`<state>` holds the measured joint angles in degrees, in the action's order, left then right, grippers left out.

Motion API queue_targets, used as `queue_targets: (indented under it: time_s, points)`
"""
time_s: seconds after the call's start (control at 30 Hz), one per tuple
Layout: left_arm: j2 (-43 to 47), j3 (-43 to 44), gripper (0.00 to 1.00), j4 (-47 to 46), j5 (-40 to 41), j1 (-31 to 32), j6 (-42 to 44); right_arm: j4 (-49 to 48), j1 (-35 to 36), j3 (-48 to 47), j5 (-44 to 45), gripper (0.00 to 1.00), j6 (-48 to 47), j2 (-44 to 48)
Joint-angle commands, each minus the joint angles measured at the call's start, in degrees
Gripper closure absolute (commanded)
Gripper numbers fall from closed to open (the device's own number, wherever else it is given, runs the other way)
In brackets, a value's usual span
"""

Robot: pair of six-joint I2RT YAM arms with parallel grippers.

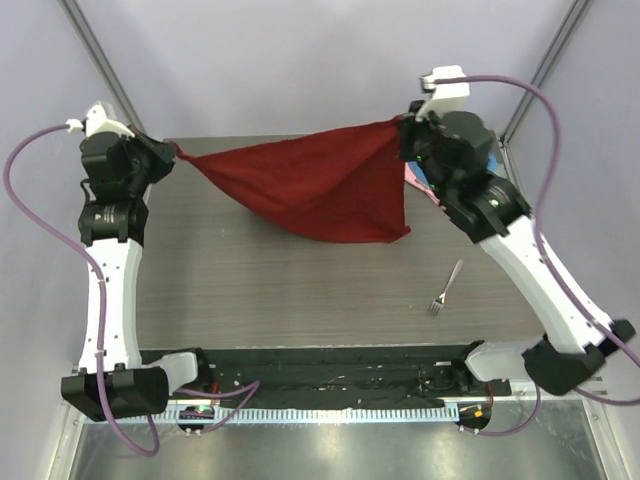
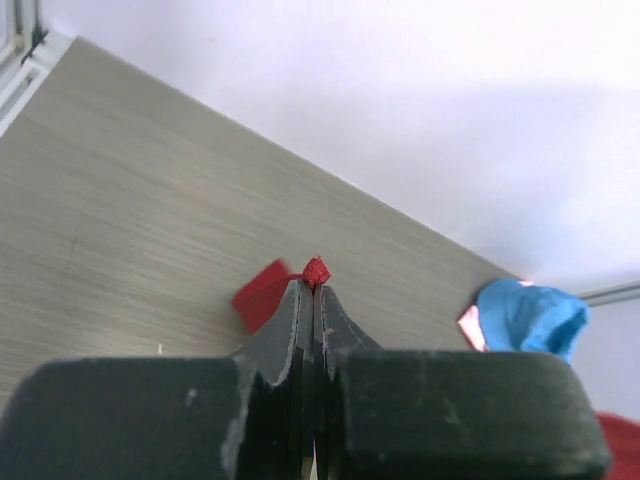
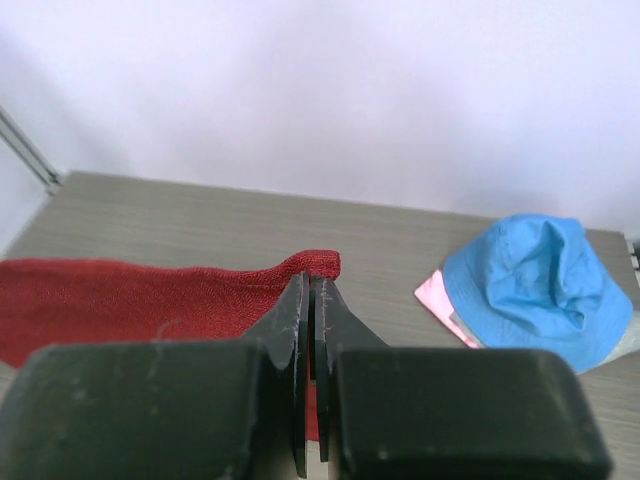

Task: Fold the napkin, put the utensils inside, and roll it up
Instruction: Flatten the napkin out

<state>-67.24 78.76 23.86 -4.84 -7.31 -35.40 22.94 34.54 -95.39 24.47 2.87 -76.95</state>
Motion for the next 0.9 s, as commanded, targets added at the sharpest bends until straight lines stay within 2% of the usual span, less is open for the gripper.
queue_targets:
  time_s: [0.0,0.17,0.2,0.33,0.4,0.43,0.47,0.53,0.7,0.87]
  points:
    - [1.77,9.38,1.0,2.5,-2.01,-0.51,2.43,-1.4,0.0,-0.67,-2.66,0.99,1.43,10.14]
    - [-2.53,20.09,0.99,2.53,-7.62,-0.6,1.57,-1.76,-0.09,-0.93,-0.75,0.99,1.7,13.93]
    - [-3.5,20.55,0.99,1.21,-10.51,-0.51,0.69,-2.02,-0.09,-0.67,0.13,0.99,1.35,13.67]
    - [-9.03,21.96,1.0,-3.37,-13.88,-0.51,-3.45,-5.09,-2.45,0.82,4.8,0.99,-1.2,9.99]
    - [-13.34,24.23,1.0,-2.69,-13.35,-0.6,-3.72,-5.36,-6.14,-0.57,-0.19,0.99,0.37,5.61]
    - [-14.83,25.55,1.0,-1.89,-13.44,-0.6,-3.63,-5.27,-10.94,-1.19,-2.91,0.99,1.6,3.93]
    - [-17.98,27.91,1.0,-1.36,-13.53,-0.51,-3.45,-5.36,-12.9,-2.59,-7.98,0.99,4.31,2.52]
    - [-20.81,30.04,1.0,0.3,-14.05,-0.6,-3.1,-5.62,-15.9,-4.35,-10.4,0.99,4.95,-1.88]
    - [-26.26,35.76,1.0,2.86,-13.7,-0.51,-2.04,-6.24,-18.02,-10.59,-12.69,0.99,3.81,-8.91]
    - [-26.1,37.34,1.0,2.6,-13.18,-0.51,-1.96,-6.24,-18.72,-14.11,-12.43,0.99,2.84,-11.56]
